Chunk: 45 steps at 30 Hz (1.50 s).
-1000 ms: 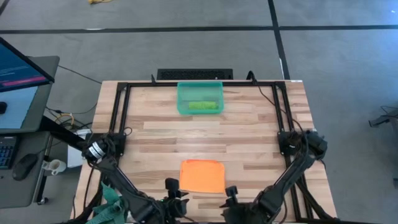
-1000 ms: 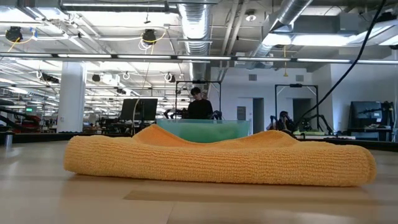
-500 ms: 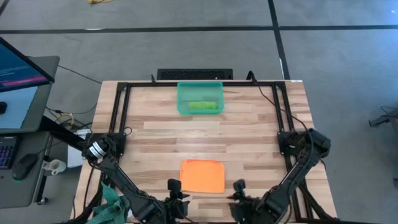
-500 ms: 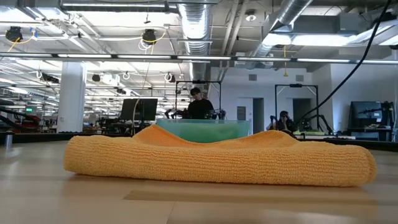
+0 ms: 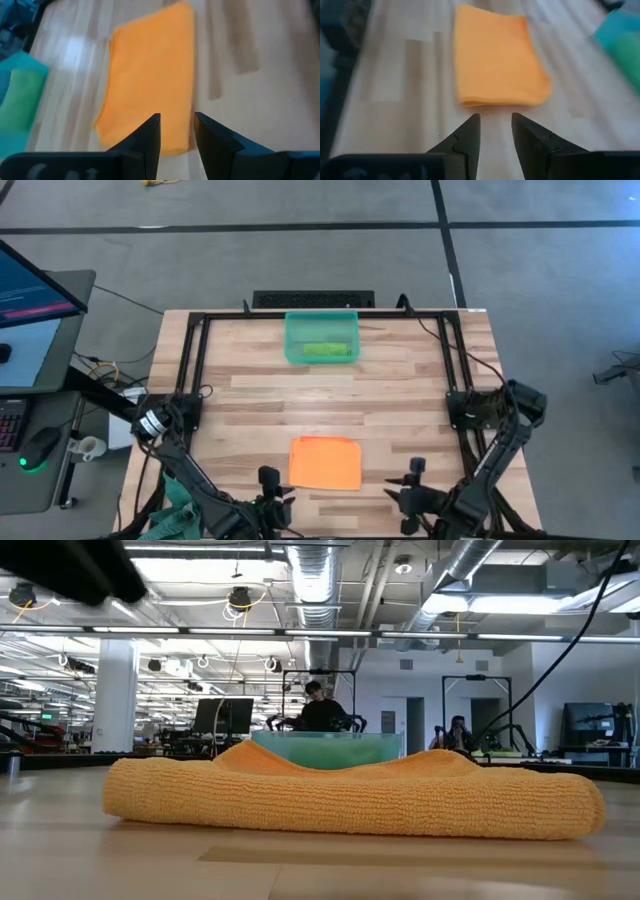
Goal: Roll microfiber towels into tight, uniform cylinder then place into a basket
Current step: Fold the orange towel
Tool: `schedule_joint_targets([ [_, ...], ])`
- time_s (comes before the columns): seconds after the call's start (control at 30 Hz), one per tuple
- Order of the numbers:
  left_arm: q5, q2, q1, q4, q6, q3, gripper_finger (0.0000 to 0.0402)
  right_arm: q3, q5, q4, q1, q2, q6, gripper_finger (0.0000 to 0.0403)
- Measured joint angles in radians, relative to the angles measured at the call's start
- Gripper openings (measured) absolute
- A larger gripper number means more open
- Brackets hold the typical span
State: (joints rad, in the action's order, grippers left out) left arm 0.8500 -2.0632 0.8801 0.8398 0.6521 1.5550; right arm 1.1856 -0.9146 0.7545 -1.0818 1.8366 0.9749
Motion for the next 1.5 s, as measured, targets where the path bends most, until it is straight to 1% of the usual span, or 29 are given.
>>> schedule_joint_targets([
  [0.1,-0.004,0.0,-0.015,-0.027,0.037,-0.039,0.0111,-0.061,0.0,-0.176,-0.013,0.0,-0.02,0.0134],
  [0.2,-0.014,0.0,-0.025,-0.082,0.046,-0.073,0.0111,-0.084,0.0,-0.325,-0.009,0.0,-0.118,0.0134],
  [0.3,-0.016,0.0,-0.032,-0.153,0.027,-0.089,0.0111,-0.092,0.0,-0.424,0.01,0.0,-0.229,0.0134],
  [0.37,-0.017,0.0,-0.038,-0.182,0.005,-0.099,0.0111,-0.092,0.0,-0.462,0.026,0.0,-0.267,0.0134],
  [0.4,-0.018,0.0,-0.042,-0.206,-0.01,-0.103,0.0111,-0.092,0.004,-0.472,0.036,0.0,-0.271,0.0134],
  [0.5,-0.049,0.0,-0.053,-0.257,-0.04,-0.122,0.0111,-0.092,0.062,-0.478,0.069,0.0,-0.273,0.0134],
  [0.7,-0.134,0.0,-0.068,-0.253,-0.038,-0.155,0.0111,-0.092,0.16,-0.513,0.141,0.015,-0.273,0.0138],
  [0.87,-0.134,0.0,-0.071,-0.256,-0.03,-0.154,0.0111,-0.092,0.243,-0.523,0.182,0.017,-0.277,0.0162],
  [1.03,-0.145,0.0,-0.074,-0.255,-0.029,-0.154,0.0111,-0.094,0.245,-0.53,0.198,0.018,-0.327,0.0201],
  [1.17,-0.151,0.0,-0.085,-0.255,-0.038,-0.154,0.0111,-0.099,0.244,-0.536,0.219,0.057,-0.359,0.0228],
  [1.2,-0.151,0.0,-0.088,-0.255,-0.038,-0.154,0.0111,-0.098,0.244,-0.561,0.223,0.075,-0.373,0.0232],
  [1.37,-0.158,0.0,-0.099,-0.251,-0.037,-0.154,0.0111,-0.096,0.251,-0.653,0.252,0.156,-0.458,0.0239],
  [1.5,-0.162,0.0,-0.101,-0.241,-0.037,-0.154,0.0111,-0.095,0.263,-0.65,0.268,0.166,-0.482,0.024],
])
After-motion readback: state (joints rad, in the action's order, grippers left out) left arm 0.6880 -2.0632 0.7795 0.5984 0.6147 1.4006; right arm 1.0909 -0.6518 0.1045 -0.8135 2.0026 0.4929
